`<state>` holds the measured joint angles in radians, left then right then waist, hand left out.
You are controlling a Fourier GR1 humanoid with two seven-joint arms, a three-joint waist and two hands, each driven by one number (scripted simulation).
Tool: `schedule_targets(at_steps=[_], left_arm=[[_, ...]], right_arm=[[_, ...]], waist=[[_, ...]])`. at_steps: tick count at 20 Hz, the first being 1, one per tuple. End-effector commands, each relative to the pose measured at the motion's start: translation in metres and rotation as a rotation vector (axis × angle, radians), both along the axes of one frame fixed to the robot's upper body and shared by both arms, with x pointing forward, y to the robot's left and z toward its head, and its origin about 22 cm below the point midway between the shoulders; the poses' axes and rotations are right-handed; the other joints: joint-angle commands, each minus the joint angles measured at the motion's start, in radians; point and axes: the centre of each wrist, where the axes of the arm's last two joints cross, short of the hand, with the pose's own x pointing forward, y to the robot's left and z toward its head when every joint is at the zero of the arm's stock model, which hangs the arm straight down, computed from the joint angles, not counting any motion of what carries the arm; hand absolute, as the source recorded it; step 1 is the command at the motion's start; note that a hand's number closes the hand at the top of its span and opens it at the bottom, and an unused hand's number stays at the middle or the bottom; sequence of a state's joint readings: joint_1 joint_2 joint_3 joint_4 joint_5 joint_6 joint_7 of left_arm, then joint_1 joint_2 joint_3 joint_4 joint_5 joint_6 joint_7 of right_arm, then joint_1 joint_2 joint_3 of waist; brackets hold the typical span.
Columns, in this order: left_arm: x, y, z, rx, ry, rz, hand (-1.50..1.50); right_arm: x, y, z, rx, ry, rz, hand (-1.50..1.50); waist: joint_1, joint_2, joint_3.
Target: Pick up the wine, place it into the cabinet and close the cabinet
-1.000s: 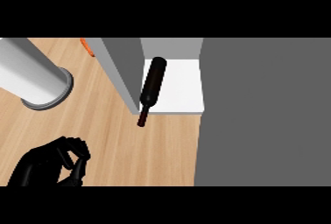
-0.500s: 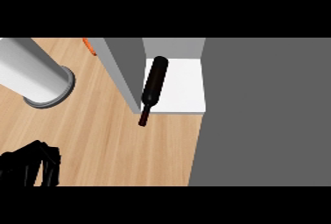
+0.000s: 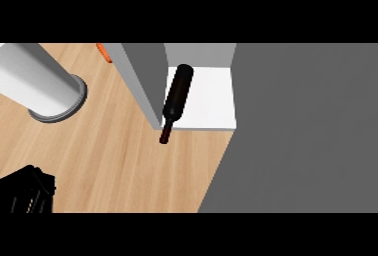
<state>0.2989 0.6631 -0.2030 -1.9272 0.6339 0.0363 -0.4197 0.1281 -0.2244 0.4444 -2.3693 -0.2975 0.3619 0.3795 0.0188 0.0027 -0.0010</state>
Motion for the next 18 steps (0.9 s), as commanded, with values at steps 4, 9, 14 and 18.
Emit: schedule_targets(at_steps=[4, 9, 14, 18], left_arm=[[-0.014, 0.023, 0.0, -0.007, 0.02, 0.0, 1.5], [-0.001, 0.008, -0.012, 0.011, 0.009, 0.003, 1.5], [-0.01, 0.007, 0.008, -0.027, 0.007, -0.018, 1.5], [-0.01, 0.019, 0.005, -0.013, -0.002, -0.028, 1.5]], right_arm=[[0.005, 0.056, 0.031, 0.073, -0.008, 0.12, 1.5], [0.036, 0.089, 0.061, 0.086, 0.004, 0.143, 1.5], [0.07, 0.115, 0.072, 0.122, 0.052, 0.097, 1.5], [0.083, 0.149, 0.084, 0.138, 0.074, 0.069, 1.5]], waist=[[0.005, -0.006, -0.001], [0.002, -0.002, -0.001], [0.003, -0.003, 0.0], [0.011, -0.003, 0.0]])
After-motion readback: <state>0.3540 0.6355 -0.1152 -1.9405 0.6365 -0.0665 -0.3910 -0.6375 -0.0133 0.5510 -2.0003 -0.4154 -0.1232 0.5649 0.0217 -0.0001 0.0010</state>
